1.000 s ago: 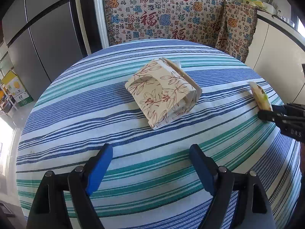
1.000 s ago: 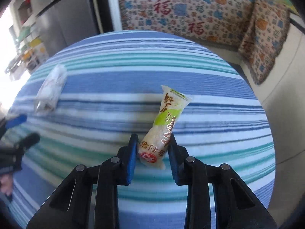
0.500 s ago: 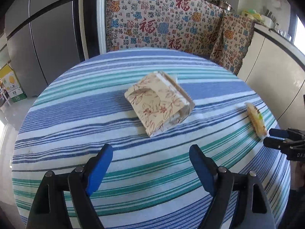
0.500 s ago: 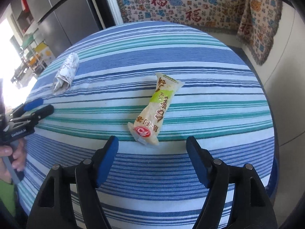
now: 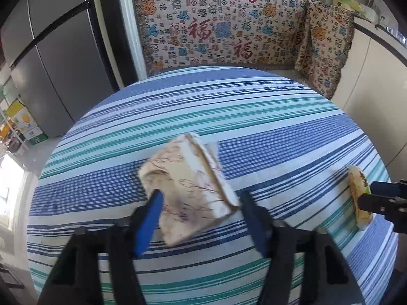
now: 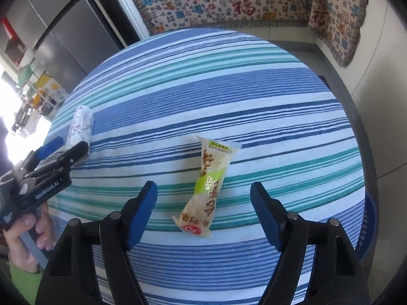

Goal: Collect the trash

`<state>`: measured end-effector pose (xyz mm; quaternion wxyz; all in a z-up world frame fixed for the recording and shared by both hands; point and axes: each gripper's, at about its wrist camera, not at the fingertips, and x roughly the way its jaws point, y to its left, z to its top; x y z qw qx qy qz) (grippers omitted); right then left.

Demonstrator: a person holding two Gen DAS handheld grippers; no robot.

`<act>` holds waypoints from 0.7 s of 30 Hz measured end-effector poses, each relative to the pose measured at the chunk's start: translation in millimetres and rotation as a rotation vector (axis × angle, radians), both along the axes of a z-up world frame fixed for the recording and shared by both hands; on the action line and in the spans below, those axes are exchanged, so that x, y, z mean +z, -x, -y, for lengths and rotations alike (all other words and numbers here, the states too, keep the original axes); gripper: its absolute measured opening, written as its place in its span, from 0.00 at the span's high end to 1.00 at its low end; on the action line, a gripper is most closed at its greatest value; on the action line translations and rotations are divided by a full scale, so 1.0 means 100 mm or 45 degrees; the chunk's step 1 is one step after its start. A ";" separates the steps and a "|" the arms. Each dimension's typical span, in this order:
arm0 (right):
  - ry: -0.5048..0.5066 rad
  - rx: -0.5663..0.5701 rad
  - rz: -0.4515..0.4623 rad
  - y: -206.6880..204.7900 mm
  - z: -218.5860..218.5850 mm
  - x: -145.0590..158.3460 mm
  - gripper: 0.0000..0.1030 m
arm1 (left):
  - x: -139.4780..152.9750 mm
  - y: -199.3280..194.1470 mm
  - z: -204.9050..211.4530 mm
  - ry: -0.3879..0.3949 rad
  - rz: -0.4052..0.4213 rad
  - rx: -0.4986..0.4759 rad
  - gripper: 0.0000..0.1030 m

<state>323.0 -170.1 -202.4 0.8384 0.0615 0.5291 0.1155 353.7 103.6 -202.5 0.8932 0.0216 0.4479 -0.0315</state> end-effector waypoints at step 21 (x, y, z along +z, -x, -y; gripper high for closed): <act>-0.003 0.073 0.086 0.72 0.35 0.34 0.87 | 0.50 0.98 0.81 0.231 0.137 -0.383 0.61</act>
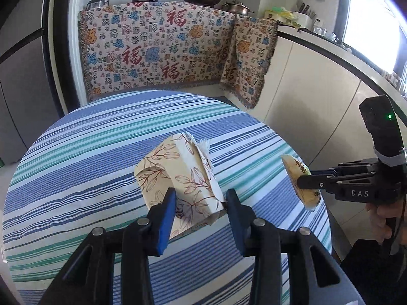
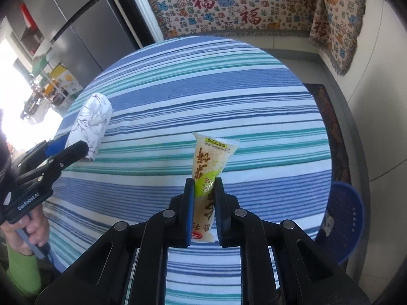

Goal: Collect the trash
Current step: 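Carry the floral box and snack bar to the blue basket and release both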

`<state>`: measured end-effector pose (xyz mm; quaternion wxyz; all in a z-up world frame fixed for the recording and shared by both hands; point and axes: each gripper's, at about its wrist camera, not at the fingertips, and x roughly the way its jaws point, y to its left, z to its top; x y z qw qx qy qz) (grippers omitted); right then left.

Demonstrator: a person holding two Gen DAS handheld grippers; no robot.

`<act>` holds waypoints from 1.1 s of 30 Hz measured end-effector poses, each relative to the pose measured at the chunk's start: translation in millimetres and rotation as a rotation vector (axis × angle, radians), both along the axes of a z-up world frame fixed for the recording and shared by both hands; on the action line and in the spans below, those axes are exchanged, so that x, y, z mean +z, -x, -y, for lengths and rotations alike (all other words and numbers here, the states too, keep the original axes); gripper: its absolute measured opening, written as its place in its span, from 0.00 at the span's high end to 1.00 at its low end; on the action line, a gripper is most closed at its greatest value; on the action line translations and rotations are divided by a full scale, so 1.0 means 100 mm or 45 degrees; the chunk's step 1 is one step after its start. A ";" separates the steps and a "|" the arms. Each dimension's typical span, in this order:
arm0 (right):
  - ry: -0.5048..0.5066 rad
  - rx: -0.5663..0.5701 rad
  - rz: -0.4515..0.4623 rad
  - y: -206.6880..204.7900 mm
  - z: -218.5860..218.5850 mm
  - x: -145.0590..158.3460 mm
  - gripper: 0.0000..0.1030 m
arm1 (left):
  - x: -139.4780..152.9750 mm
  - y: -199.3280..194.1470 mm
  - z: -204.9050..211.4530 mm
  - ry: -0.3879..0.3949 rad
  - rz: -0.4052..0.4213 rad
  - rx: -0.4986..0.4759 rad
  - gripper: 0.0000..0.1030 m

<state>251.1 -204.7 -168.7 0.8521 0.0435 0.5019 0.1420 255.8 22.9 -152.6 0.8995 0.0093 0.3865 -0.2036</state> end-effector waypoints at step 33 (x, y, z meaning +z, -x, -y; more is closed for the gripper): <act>-0.098 -0.591 -0.113 0.70 2.95 -0.68 0.87 | -0.77 0.23 3.65 0.063 -0.272 -0.580 0.61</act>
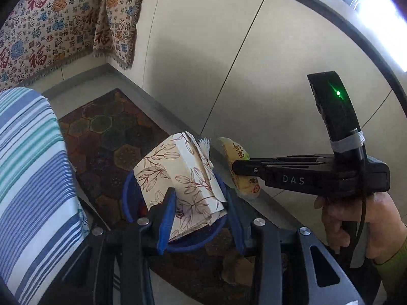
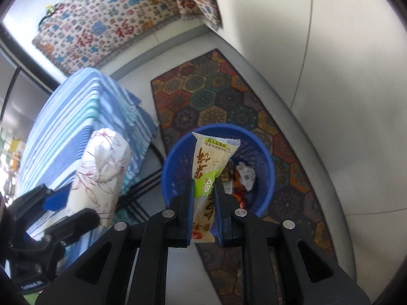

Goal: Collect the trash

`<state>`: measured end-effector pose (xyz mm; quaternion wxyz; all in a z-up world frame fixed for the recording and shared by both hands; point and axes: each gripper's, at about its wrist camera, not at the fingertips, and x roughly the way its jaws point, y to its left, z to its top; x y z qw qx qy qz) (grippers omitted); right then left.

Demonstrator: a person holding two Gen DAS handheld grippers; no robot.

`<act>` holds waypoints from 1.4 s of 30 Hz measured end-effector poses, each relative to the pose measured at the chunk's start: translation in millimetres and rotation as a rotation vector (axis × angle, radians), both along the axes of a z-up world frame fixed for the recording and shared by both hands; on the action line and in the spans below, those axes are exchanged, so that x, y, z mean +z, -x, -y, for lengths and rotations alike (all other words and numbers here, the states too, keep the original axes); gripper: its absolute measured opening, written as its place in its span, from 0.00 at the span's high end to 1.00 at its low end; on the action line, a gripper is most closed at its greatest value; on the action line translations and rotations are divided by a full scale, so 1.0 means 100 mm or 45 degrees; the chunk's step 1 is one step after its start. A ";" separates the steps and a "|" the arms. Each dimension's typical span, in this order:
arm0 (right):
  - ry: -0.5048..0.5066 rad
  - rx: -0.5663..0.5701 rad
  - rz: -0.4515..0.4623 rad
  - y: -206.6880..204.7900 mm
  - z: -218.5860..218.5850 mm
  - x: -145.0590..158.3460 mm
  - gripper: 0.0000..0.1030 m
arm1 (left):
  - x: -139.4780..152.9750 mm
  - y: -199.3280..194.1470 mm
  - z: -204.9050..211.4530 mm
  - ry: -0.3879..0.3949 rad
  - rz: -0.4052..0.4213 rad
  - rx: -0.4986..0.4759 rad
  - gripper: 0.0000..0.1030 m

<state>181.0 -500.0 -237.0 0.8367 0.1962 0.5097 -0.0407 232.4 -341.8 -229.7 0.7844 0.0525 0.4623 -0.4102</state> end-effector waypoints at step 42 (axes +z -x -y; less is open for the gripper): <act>0.089 -0.225 0.210 1.29 -0.07 0.58 0.00 | 0.46 0.80 -0.07 -0.232 0.295 0.083 0.07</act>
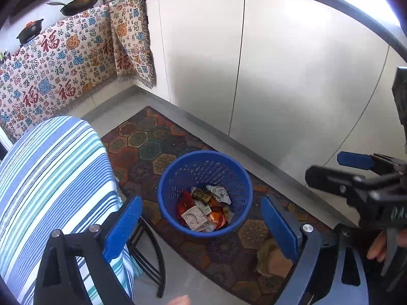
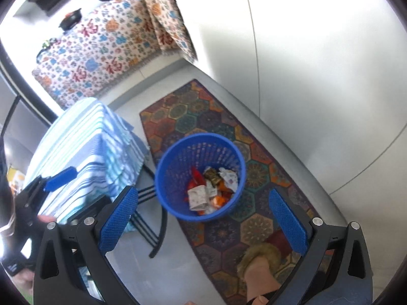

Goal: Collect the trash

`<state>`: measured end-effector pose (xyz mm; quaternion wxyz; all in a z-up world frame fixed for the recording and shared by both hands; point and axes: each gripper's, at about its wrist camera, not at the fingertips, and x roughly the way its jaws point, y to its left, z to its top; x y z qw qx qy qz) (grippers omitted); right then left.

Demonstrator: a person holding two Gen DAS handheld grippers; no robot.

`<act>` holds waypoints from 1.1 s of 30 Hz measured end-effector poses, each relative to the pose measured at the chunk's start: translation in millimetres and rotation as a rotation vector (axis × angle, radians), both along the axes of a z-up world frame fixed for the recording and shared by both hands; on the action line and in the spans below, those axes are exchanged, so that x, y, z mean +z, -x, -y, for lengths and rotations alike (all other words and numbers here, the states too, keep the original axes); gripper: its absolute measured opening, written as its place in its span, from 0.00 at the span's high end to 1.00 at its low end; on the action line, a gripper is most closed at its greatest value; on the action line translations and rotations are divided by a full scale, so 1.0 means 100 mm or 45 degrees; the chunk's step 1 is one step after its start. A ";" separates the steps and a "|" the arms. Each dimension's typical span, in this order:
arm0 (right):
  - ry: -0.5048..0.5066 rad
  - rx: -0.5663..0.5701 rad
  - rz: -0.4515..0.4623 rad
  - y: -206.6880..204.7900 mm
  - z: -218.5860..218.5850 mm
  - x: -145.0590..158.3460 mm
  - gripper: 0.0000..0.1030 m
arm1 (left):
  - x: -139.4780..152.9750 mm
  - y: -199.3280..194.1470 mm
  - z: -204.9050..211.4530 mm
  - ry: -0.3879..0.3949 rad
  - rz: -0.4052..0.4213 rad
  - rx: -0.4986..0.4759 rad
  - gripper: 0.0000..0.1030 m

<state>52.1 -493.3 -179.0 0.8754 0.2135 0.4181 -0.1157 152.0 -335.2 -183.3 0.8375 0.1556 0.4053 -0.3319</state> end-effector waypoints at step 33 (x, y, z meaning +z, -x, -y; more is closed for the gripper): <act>0.179 -0.072 -0.058 0.57 -0.51 0.13 0.00 | 0.28 0.28 -0.27 -0.007 0.011 0.118 0.07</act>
